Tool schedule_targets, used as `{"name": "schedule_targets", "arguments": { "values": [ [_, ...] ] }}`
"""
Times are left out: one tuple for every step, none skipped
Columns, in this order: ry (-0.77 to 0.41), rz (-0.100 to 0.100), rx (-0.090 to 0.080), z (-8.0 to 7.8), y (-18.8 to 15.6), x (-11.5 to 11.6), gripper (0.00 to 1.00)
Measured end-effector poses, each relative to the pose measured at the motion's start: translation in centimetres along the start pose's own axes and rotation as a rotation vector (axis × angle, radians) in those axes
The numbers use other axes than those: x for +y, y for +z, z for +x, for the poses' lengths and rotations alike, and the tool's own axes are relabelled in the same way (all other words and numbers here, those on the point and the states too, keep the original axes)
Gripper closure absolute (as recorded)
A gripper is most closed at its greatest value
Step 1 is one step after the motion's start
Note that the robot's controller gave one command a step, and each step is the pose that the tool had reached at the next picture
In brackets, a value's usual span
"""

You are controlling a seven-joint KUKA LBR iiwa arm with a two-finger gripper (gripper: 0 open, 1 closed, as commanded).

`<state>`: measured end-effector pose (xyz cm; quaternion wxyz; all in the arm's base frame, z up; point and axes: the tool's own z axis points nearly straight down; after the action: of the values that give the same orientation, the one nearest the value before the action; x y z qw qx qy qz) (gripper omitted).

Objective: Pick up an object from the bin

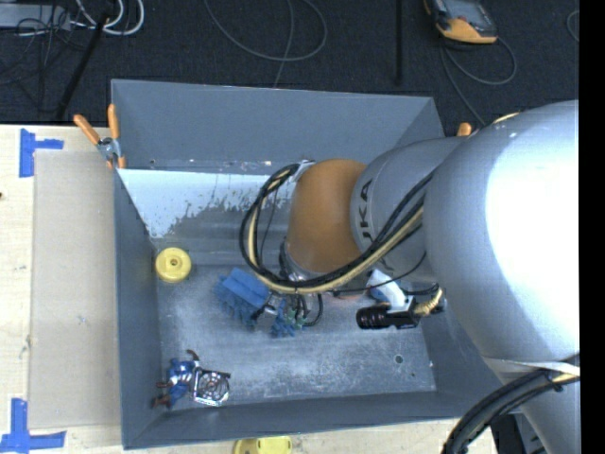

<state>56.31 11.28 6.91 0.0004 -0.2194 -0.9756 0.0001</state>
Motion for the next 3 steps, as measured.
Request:
{"name": "schedule_targets", "arguments": {
  "values": [
    [0.0,0.003,0.005,0.1,-0.4,-0.1,1.0],
    [-0.001,0.007,0.01,0.3,-2.5,-0.3,1.0],
    [-0.001,0.002,0.002,0.1,-4.7,-0.1,1.0]
  ]
}}
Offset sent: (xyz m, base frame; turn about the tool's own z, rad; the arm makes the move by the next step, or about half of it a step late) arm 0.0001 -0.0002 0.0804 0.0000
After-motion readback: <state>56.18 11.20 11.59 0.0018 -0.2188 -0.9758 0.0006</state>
